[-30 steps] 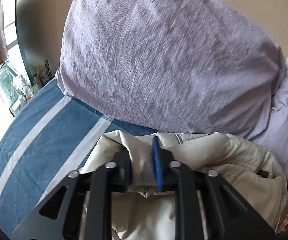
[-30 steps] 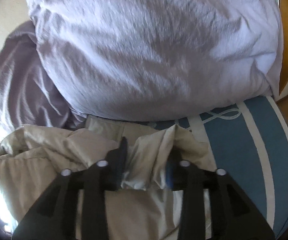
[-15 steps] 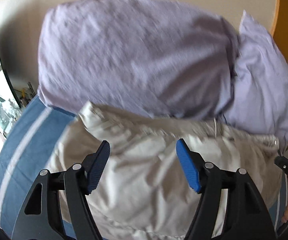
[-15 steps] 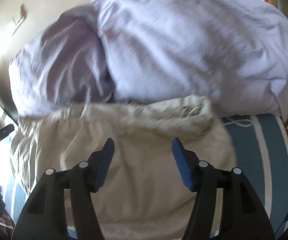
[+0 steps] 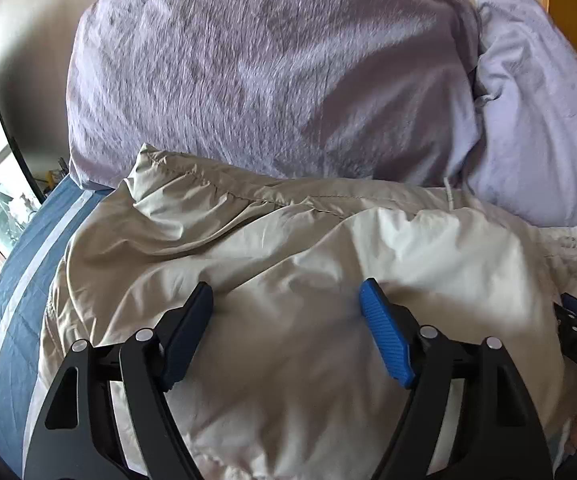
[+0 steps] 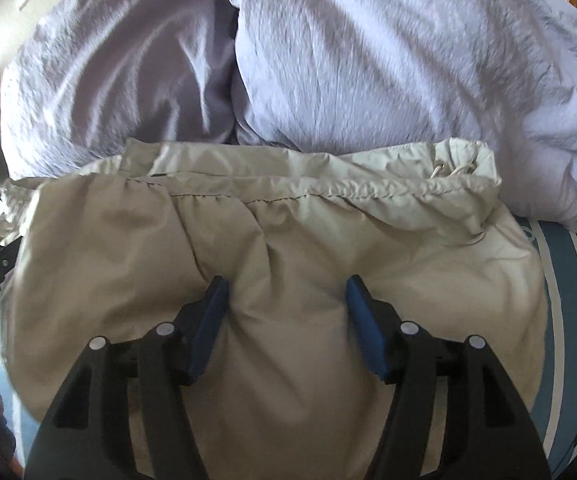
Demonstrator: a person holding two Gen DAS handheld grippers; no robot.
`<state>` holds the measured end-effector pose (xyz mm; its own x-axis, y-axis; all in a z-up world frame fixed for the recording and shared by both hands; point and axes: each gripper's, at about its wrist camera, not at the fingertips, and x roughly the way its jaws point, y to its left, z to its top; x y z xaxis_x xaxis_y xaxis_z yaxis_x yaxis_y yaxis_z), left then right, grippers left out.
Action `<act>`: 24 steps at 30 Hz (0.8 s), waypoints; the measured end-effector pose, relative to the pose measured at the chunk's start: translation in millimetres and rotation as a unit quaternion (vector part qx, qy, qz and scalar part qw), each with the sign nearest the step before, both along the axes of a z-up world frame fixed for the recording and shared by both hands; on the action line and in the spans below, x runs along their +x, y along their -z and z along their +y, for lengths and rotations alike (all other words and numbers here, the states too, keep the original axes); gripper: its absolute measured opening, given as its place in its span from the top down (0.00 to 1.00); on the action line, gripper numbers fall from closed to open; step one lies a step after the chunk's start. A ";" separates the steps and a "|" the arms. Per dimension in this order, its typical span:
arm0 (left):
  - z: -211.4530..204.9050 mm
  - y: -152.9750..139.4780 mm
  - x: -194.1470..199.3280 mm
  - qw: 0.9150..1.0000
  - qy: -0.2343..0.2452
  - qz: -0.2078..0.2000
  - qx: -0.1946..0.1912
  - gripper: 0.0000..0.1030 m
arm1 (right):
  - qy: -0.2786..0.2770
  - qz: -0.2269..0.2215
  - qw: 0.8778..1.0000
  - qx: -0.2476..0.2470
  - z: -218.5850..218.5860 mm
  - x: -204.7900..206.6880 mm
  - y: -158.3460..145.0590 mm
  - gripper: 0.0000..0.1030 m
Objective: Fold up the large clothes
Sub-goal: 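Fold the hem up toward the collar with both grippers, then open both grippers and release the folded hem near the collar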
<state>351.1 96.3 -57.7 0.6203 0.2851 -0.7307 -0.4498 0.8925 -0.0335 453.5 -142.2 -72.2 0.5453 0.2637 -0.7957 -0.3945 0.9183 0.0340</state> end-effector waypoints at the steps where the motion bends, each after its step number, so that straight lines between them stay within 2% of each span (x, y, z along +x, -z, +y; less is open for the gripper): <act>1: 0.6 2.3 1.1 1.000 -0.003 0.000 0.004 0.25 | 0.001 -0.003 1.000 -0.002 0.8 0.3 2.7 0.40; 3: 1.8 7.9 5.6 1.000 -0.011 0.001 0.013 0.25 | 0.007 -0.012 1.000 -0.013 4.3 1.3 7.8 0.41; 5: 3.4 11.0 9.7 1.000 -0.015 0.001 0.018 0.25 | 0.005 -0.022 1.000 -0.019 8.5 3.6 12.2 0.47; 10: 8.0 19.4 26.8 0.999 -0.027 0.005 0.020 0.25 | 0.000 -0.032 0.999 -0.021 15.1 14.2 15.6 0.75; 13: 12.7 20.9 38.7 0.999 -0.032 0.009 0.021 0.25 | 0.009 -0.034 0.999 -0.017 17.2 25.8 14.9 0.82; 17: 18.5 22.2 51.8 0.999 -0.039 0.016 0.020 0.25 | 0.024 -0.024 0.999 -0.012 20.9 46.2 16.7 0.81; 24: 24.7 31.0 74.1 0.999 -0.042 0.028 0.020 0.20 | 0.040 -0.024 0.999 -0.019 25.0 61.6 26.5 0.70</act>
<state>425.2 121.1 -88.7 0.5515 0.3635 -0.7508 -0.5229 0.8519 0.0283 515.0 -117.3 -98.8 0.6004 0.1876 -0.7774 -0.3204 0.9471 -0.0189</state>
